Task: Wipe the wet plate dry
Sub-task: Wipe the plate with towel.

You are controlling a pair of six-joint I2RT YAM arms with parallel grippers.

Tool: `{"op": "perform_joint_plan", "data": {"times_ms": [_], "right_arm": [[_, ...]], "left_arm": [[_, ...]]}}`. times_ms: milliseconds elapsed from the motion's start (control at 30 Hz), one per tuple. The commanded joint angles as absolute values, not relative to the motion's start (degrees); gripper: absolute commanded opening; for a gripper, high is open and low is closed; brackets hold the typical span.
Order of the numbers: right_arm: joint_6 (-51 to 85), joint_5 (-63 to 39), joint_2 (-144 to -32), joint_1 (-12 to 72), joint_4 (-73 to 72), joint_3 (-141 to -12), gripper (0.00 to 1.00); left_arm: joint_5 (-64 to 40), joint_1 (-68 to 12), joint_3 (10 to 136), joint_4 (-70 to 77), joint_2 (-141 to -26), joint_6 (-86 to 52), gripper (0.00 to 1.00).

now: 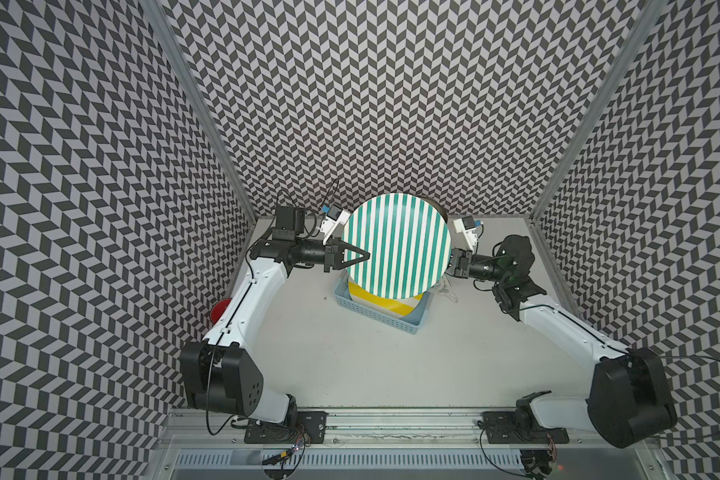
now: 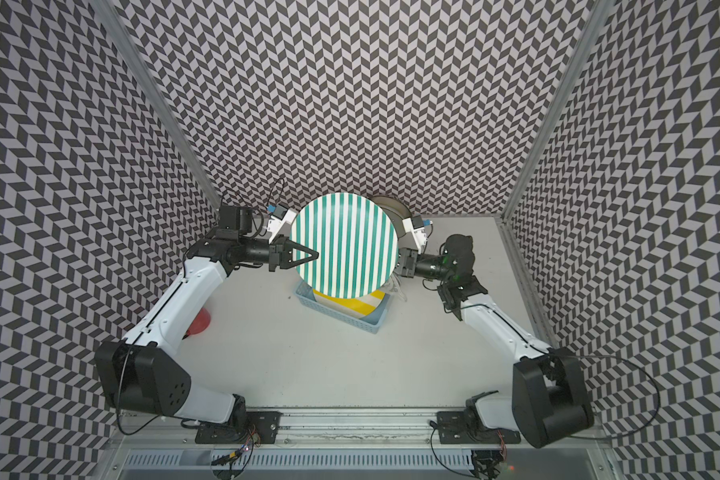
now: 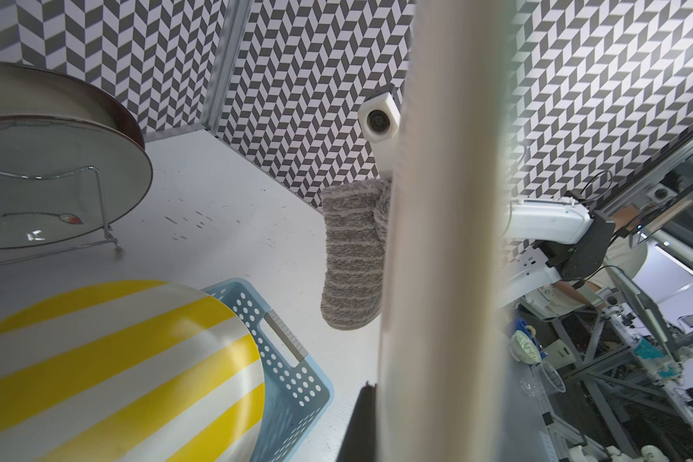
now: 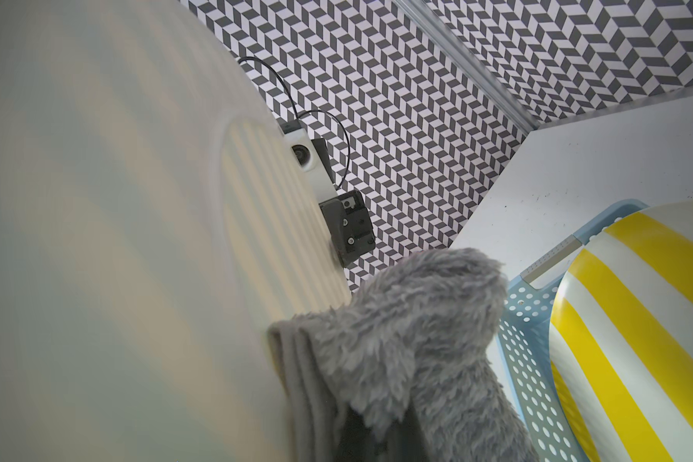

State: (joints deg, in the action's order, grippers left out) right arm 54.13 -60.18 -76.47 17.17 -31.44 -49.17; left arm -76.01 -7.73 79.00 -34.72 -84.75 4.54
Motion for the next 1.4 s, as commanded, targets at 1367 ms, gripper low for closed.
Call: {"op": "perform_joint_plan", "data": {"times_ms": [1367], "right_arm": [[27.9,-11.9,-66.0,44.2,-56.6,-39.7,0.00]], "left_arm": [[-57.6,-11.2,69.6,-1.6,-83.0,-47.9,0.00]]}}
